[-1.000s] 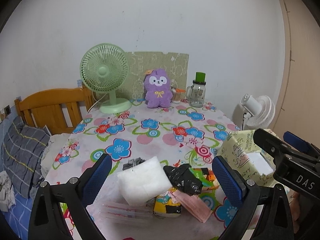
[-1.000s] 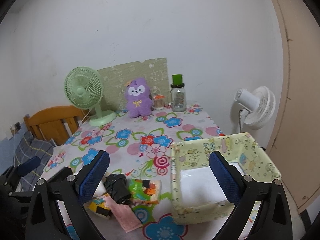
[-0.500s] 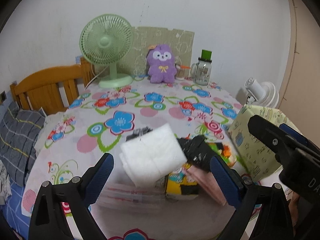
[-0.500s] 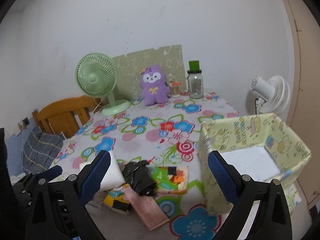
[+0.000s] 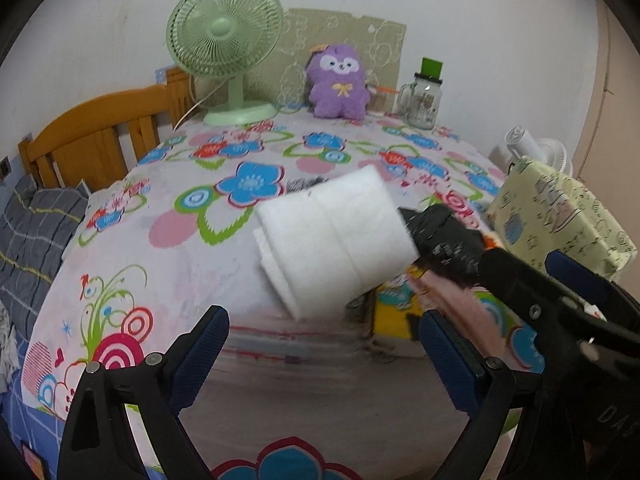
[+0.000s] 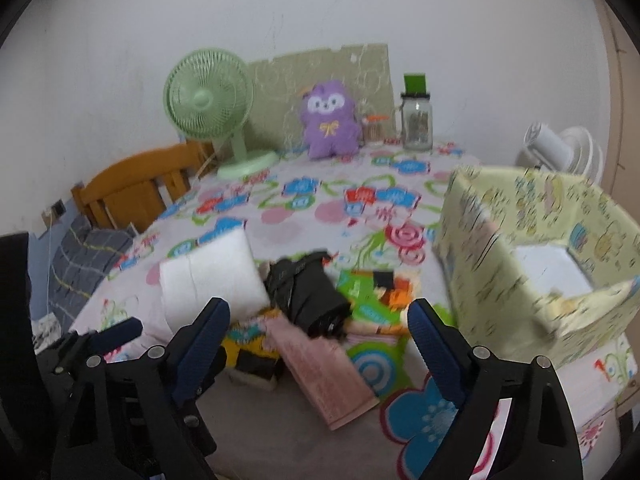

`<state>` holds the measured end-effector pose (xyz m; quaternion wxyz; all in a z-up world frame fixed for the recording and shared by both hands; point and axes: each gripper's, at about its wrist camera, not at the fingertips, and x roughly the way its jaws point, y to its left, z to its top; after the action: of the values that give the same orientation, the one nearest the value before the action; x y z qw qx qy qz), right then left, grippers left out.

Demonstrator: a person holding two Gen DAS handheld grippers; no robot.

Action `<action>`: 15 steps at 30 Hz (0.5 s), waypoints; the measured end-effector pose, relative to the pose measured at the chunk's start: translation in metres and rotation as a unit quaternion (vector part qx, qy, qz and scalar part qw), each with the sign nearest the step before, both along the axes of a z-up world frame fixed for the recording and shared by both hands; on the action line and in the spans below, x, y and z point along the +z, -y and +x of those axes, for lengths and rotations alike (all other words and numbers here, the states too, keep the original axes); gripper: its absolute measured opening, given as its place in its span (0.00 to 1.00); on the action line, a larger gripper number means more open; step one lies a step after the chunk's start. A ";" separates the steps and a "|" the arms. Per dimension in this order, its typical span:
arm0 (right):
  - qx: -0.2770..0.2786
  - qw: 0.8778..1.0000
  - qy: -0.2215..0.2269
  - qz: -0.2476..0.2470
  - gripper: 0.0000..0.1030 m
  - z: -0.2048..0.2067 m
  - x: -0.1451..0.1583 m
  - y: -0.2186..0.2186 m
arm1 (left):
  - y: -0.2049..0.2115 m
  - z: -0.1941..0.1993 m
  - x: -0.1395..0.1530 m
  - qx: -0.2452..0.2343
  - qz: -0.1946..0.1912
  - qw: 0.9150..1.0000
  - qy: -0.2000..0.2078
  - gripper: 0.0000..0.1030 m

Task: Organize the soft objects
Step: 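Reach the right gripper down and grasp the pink paper slip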

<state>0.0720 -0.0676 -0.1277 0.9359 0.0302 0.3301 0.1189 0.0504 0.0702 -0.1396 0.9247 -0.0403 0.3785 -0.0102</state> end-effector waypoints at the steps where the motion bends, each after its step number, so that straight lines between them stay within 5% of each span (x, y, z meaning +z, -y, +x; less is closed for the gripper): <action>1: -0.001 1.000 -0.007 -0.001 0.88 0.002 -0.004 -0.001 | -0.002 0.001 -0.003 0.002 -0.001 1.000 -0.003 0.93; 15: 0.001 0.998 -0.062 -0.004 0.81 0.017 -0.032 -0.006 | -0.008 0.003 -0.018 0.010 0.021 1.000 -0.003 0.95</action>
<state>0.0892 -0.0620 -0.1594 0.9135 0.0333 0.3883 0.1162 0.0533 0.0786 -0.1579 0.9242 -0.0241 0.3812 0.0069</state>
